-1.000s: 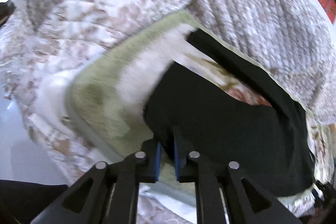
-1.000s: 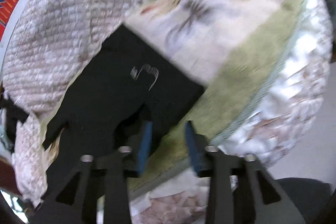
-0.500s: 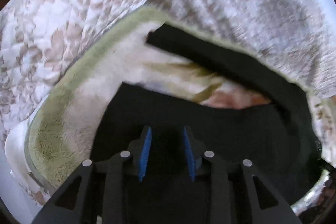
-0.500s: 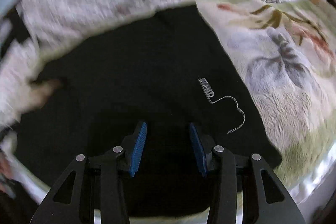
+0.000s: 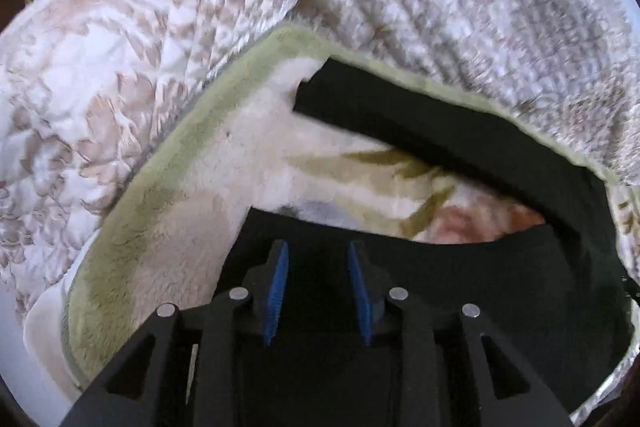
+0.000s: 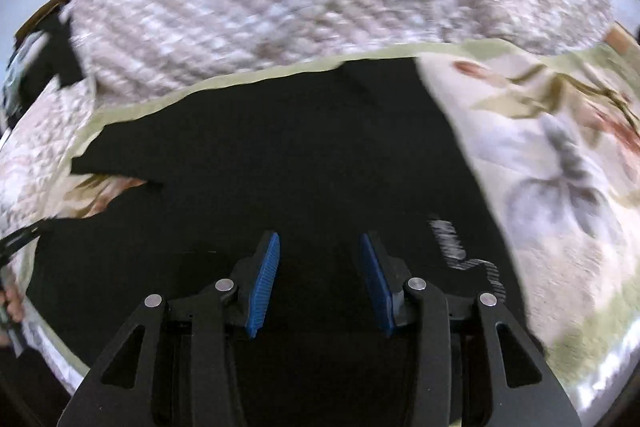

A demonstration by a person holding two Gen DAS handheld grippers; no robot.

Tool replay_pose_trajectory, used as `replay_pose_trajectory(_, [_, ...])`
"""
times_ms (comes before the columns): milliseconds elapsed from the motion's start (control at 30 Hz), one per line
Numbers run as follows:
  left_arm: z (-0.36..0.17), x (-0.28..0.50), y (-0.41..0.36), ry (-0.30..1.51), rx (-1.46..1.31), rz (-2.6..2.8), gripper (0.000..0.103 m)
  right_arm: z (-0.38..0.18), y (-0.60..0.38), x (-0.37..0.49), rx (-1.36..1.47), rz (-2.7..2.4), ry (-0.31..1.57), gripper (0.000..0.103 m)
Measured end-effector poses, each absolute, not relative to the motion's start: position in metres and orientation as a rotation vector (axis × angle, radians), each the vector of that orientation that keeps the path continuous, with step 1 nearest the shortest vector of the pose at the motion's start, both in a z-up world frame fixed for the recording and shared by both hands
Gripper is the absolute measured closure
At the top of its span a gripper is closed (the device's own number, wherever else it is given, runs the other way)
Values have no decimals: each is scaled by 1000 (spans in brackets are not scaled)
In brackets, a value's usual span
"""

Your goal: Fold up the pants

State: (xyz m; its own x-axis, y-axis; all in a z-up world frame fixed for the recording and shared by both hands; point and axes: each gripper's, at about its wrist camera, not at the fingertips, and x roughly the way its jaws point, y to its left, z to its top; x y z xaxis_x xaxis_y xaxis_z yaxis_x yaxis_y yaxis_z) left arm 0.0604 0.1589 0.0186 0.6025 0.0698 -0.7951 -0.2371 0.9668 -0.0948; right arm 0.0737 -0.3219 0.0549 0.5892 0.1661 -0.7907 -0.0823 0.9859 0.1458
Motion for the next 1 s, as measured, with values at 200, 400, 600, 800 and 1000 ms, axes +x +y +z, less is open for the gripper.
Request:
replay_pose_trajectory(200, [12,58,157,887,-135,238,70,33,-314,88,30,86,1013,60])
replay_pose_trajectory(400, [22,41,127,848,-143,172,70,34,-326,78,65,17,982,59])
replay_pose_trajectory(600, [27,26,74,837,-93,19,70,46,-286,62,23,195,911,53])
replay_pose_trajectory(800, [13,16,44,871,-34,-45,64,40,-257,54,-40,273,941,53])
replay_pose_trajectory(1000, [0,18,41,895,-25,-47,54,24,-252,57,-54,266,1004,52])
